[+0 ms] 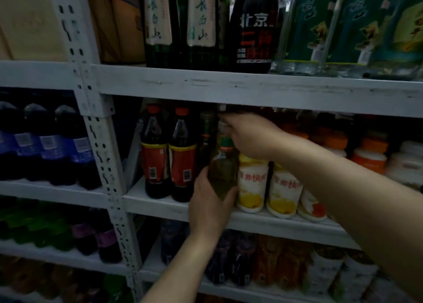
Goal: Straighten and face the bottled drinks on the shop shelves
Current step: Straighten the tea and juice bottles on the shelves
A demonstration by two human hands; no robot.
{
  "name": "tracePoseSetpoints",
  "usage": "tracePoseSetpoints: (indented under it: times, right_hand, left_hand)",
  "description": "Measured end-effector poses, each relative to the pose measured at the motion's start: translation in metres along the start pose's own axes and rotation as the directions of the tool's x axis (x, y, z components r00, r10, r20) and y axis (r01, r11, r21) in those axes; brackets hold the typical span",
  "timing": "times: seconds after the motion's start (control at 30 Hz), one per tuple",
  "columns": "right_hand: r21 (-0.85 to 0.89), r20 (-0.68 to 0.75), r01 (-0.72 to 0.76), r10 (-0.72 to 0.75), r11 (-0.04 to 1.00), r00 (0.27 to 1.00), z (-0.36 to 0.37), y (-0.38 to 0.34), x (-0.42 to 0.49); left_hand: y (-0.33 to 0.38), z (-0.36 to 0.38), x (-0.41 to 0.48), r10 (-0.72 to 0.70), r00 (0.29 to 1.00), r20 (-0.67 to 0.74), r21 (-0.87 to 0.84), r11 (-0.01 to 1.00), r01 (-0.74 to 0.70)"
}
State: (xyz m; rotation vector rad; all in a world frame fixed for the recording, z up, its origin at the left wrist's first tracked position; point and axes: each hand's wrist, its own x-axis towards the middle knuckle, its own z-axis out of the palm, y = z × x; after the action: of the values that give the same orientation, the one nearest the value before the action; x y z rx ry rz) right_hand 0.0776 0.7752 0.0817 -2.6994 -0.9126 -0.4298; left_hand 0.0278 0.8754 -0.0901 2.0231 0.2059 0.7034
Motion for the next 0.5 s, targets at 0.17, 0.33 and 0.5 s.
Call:
tracePoseSetpoints:
  times: [0.17,0.33,0.5]
  right_hand:
    - [-0.003,0.011,-0.113,0.113,0.994,0.994,-0.003,-0.014,0.008]
    - [-0.015,-0.043,-0.207,0.206,0.978,0.978,-0.002,-0.025,0.010]
    - [-0.015,-0.104,-0.197,0.195,0.980,0.975,-0.003,-0.025,0.007]
  left_hand:
    - [-0.012,-0.016,0.004,0.191,0.974,0.125,-0.045,0.981,-0.186]
    - [-0.012,-0.015,-0.010,0.158,0.986,0.053,0.006,0.987,-0.159]
    - [-0.013,-0.015,-0.003,0.063,0.990,0.128,0.043,0.997,-0.069]
